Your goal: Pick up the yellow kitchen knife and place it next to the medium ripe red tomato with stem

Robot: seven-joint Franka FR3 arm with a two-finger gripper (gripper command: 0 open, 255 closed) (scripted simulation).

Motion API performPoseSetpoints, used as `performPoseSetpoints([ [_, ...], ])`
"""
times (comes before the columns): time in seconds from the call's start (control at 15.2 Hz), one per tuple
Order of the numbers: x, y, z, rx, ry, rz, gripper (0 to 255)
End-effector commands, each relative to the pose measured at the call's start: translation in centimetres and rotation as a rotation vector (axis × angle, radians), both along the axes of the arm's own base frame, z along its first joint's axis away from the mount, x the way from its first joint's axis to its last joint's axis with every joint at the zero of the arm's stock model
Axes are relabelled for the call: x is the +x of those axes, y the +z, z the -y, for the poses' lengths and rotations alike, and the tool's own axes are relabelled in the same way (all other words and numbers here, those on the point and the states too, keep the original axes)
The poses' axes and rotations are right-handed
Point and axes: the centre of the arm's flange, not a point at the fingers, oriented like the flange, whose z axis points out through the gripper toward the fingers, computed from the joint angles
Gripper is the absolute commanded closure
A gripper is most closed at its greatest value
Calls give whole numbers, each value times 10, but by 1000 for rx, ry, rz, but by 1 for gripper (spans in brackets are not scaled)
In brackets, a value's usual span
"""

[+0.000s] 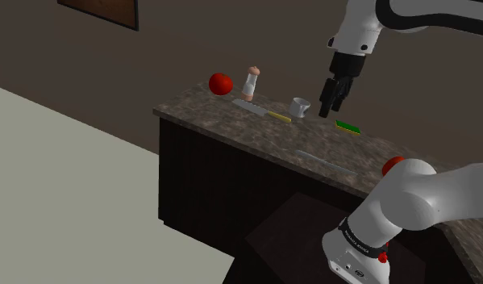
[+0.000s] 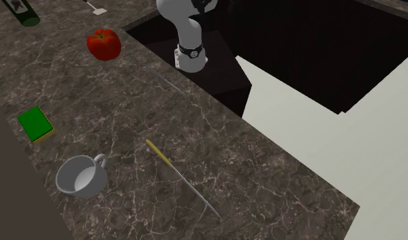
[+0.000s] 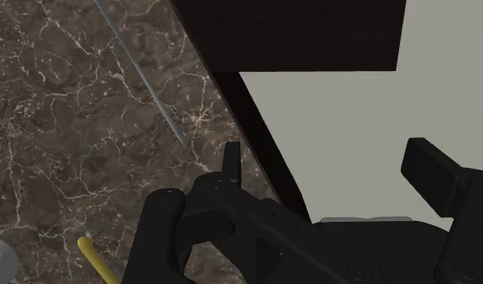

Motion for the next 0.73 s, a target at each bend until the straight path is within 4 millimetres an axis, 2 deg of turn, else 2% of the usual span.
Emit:
performPoseSetpoints([
  [0.0,0,0,0,0,0,0,0],
  [0.66,78,-58,81,14,123,46,0],
])
